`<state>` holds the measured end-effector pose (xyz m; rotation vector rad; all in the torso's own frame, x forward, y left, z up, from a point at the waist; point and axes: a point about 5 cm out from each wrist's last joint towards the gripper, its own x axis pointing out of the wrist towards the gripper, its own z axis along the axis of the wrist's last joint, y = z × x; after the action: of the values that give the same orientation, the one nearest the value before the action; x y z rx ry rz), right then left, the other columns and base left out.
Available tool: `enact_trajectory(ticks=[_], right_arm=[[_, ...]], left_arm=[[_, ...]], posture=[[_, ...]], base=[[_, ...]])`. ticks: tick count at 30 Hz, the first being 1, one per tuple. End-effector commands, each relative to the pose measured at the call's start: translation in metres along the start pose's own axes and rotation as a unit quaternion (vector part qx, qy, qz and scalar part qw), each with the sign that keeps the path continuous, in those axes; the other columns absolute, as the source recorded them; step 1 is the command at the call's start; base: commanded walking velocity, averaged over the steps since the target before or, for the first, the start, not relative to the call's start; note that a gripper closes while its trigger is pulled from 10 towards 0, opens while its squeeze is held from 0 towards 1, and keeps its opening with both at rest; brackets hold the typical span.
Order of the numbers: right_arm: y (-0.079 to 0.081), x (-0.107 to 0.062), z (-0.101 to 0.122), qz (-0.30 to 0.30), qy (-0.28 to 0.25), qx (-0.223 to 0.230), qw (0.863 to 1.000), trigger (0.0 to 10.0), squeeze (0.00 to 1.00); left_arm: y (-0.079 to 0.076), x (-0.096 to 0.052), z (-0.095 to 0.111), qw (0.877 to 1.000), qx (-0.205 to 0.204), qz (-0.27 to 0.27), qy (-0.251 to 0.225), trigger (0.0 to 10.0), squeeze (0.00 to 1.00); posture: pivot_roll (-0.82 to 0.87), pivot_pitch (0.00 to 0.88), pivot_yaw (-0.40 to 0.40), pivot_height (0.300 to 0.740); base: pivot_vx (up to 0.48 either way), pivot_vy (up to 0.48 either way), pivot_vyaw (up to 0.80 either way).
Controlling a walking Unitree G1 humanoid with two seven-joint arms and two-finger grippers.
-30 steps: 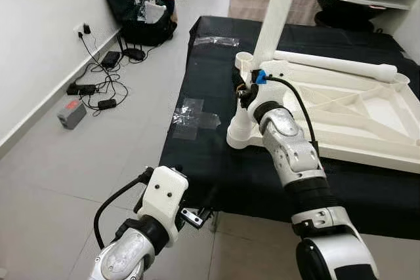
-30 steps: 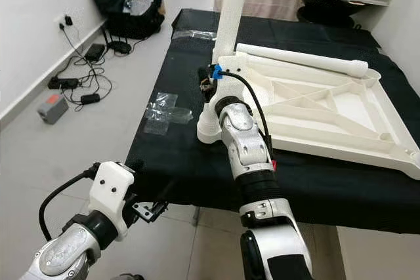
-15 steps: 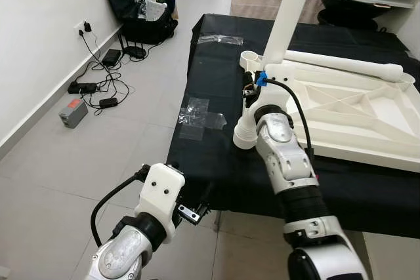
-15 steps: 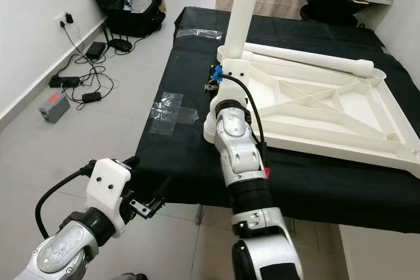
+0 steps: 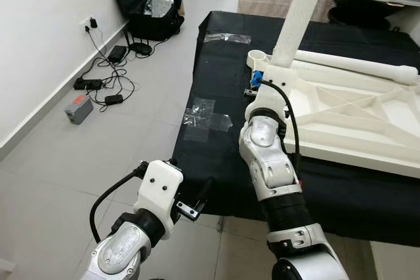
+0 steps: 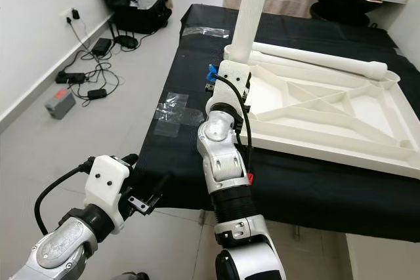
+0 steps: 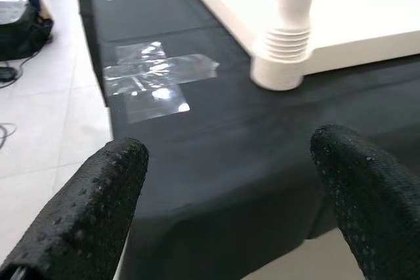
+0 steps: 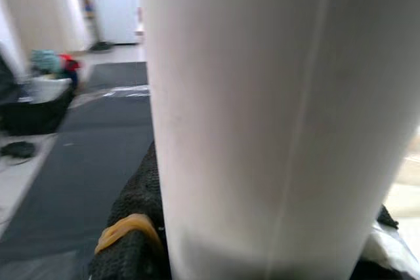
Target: Building children table
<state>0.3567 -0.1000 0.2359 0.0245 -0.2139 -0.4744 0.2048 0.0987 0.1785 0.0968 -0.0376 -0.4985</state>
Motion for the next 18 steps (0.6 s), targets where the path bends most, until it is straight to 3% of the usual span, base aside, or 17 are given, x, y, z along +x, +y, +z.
enact_trajectory(ticks=[1,4,5,10,15,18], right_arm=[[-0.008,-0.008,-0.029,-0.088,0.062,-0.056,0.993,10.0,0.00],[-0.006,-0.013,-0.029,-0.116,0.063,-0.067,0.989,10.0,0.00],[-0.005,-0.018,-0.037,-0.143,0.091,-0.088,0.982,10.0,0.00],[-0.006,-0.023,-0.045,-0.177,0.128,-0.082,0.972,10.0,0.00],[-0.010,-0.014,-0.042,-0.184,0.140,-0.032,0.972,10.0,0.00],[-0.014,-0.009,-0.042,-0.202,0.140,-0.029,0.969,10.0,0.00]], left_arm=[[0.001,0.000,-0.003,1.000,0.000,-0.002,0.006,10.0,0.00],[0.000,0.000,-0.004,1.000,0.000,-0.003,0.007,10.0,0.00],[-0.001,0.001,-0.005,1.000,-0.001,-0.003,0.006,10.0,0.00],[-0.001,0.001,-0.005,1.000,0.000,-0.003,0.006,10.0,0.00],[-0.001,0.000,-0.005,1.000,0.002,-0.004,0.007,10.0,0.00],[-0.001,0.000,-0.005,1.000,0.003,-0.006,0.008,10.0,0.00]], posture=[[0.08,0.238,-0.073,0.740],[0.08,0.226,-0.073,0.740],[0.08,0.220,-0.076,0.740],[0.08,0.216,-0.079,0.740],[0.09,0.215,-0.077,0.740],[0.09,0.215,-0.076,0.740]], base=[[0.000,0.000,0.00],[0.000,0.000,0.00],[0.000,0.000,0.00],[0.000,0.000,0.00],[0.000,0.000,0.00],[0.000,0.000,0.00]])
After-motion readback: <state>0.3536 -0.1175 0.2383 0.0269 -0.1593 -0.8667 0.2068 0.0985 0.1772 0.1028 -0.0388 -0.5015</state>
